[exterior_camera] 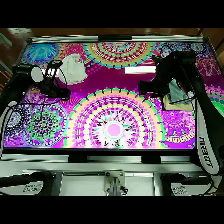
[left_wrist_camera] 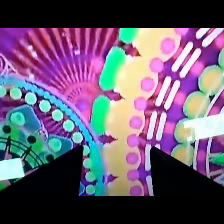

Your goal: Fold the shirts.

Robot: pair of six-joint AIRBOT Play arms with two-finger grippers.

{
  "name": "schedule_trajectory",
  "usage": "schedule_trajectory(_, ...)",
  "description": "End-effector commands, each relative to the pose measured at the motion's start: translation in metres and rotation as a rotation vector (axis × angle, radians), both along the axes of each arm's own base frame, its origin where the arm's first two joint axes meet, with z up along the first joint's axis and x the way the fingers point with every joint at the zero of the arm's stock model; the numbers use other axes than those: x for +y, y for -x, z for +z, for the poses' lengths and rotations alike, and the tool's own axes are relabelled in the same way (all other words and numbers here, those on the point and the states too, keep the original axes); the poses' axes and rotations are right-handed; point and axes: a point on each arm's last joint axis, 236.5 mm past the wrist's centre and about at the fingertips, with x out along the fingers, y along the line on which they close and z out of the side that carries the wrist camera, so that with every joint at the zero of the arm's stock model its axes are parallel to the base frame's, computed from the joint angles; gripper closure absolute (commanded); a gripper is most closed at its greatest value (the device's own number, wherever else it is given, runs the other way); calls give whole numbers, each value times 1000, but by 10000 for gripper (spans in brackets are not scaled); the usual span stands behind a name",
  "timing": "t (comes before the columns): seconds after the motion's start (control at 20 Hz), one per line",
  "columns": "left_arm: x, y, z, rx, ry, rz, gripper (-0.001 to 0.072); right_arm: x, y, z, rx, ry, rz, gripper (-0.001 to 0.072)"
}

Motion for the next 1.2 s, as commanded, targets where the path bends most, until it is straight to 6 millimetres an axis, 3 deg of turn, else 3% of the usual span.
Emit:
schedule_trajectory(0.0,-4,-70,17,-273,95,98,230,3,-11,3,-52,-11,2,94)
schedule_trajectory(0.1,-2,-112,28,-413,111,102,247,4,-18,4,-79,-17,0,95)
schedule_trajectory(0.15,1,-127,26,-423,108,108,178,5,-21,5,-93,-21,-3,94)
schedule_trajectory(0.2,7,-143,18,-410,102,121,96,6,-24,6,-105,-26,-5,95)
schedule_trajectory(0.4,32,-183,-41,-285,55,155,32,7,-27,7,-121,-28,2,94)
schedule_trajectory(0.6,62,-197,-80,-239,-55,156,33,8,-26,7,-116,-32,3,94)
schedule_trajectory(0.9,59,-196,-113,-198,-48,157,54,14,-24,8,-110,-59,4,95)
schedule_trajectory(0.95,57,-196,-113,-199,-40,158,159,17,-23,9,-106,-75,4,94)
schedule_trajectory(1.05,52,-196,-106,-203,-20,159,587,20,-24,10,-107,-86,4,94)
schedule_trajectory(1.1,46,-195,-94,-209,6,163,674,19,-25,10,-114,-85,2,94)
schedule_trajectory(1.15,38,-197,-72,-242,34,162,675,18,-27,10,-123,-79,1,94)
